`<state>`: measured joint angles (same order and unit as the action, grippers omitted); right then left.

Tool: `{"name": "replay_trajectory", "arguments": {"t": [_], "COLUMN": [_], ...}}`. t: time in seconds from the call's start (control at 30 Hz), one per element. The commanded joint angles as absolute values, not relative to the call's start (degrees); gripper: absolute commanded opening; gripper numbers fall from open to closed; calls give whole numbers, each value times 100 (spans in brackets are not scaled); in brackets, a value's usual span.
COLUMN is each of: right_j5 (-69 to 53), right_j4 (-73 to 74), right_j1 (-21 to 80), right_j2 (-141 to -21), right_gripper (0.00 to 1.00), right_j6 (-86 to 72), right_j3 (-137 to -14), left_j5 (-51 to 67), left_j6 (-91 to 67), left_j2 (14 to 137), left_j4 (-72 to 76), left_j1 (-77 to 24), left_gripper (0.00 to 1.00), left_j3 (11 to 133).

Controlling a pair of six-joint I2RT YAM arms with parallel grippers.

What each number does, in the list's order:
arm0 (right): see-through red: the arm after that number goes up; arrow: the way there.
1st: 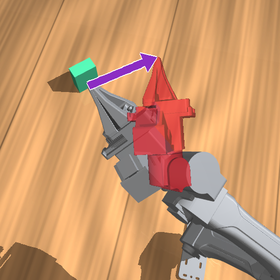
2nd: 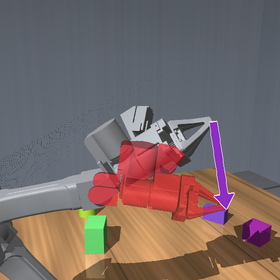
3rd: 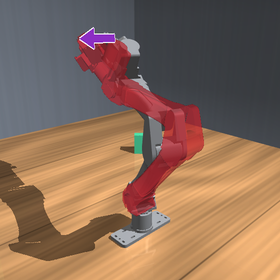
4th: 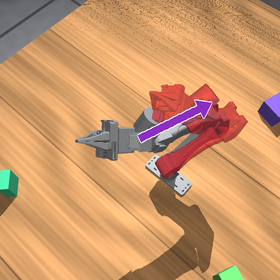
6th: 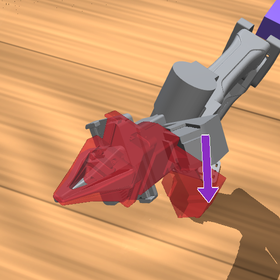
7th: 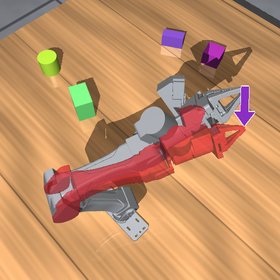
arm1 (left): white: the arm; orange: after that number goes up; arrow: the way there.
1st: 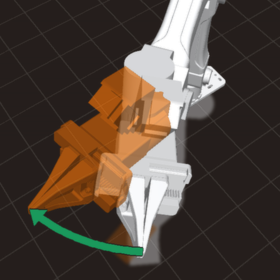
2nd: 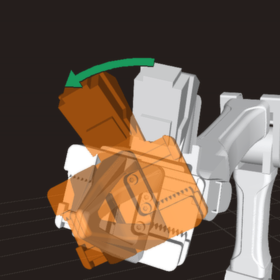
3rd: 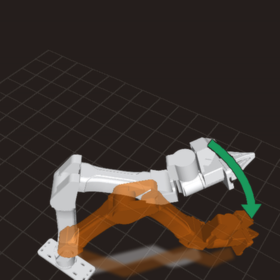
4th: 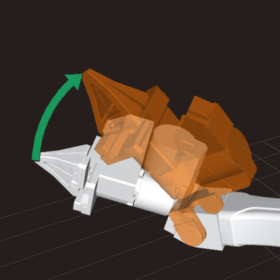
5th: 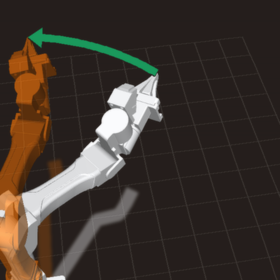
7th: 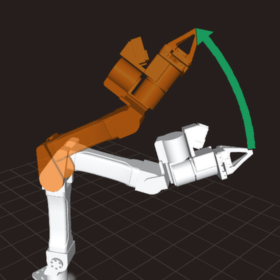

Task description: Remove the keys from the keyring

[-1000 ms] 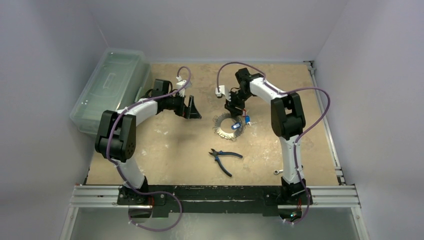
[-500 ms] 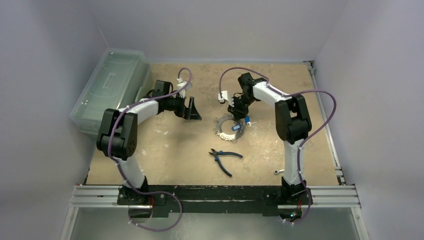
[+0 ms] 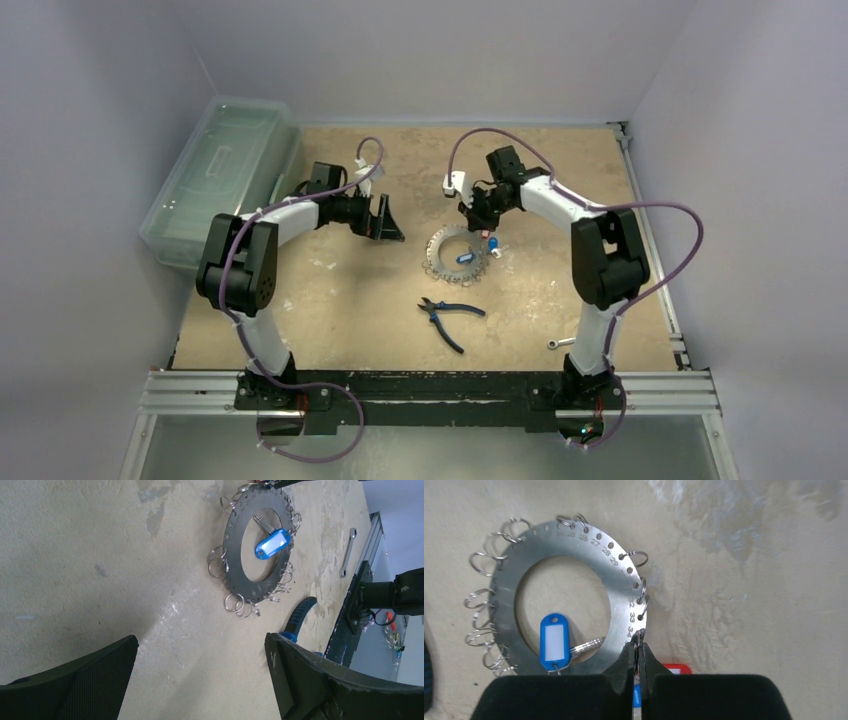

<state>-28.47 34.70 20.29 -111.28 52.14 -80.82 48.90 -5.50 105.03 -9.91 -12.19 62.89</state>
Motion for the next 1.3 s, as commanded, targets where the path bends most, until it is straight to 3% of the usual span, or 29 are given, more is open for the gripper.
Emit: {"name": "replay_trajectory", "arguments": {"t": [0.0, 0.37, 0.7, 1.03, 1.27], "right_j5": [-3363, -3854, -4310, -4530, -4504], "right_j4": [2240, 890, 984, 1134, 1078], "right_j1": [2027, 2022, 2032, 2102, 2121], "right_j2": [-10214, -9178, -8811, -8374, -8240], "right_gripper": [0, 0, 0, 0, 0], "right_j6": [4159, 3124, 3529, 3948, 3948], "right_j3": [-7724, -6801, -6456, -6295, -6234], "left_j5": [5253, 5659, 5557, 5994, 6077], "left_j6": [-838, -1891, -2997, -4202, -4985], "left_j2": [10452, 10540, 10997, 11842, 11995], "left_j4": [-442, 1622, 5029, 7528, 8668], "left_j1": [-1243, -1349, -1441, -1632, -1851], "left_gripper": [99, 99, 99, 99, 86], "left_j3": [6201, 5723, 5063, 5052, 4989]}}
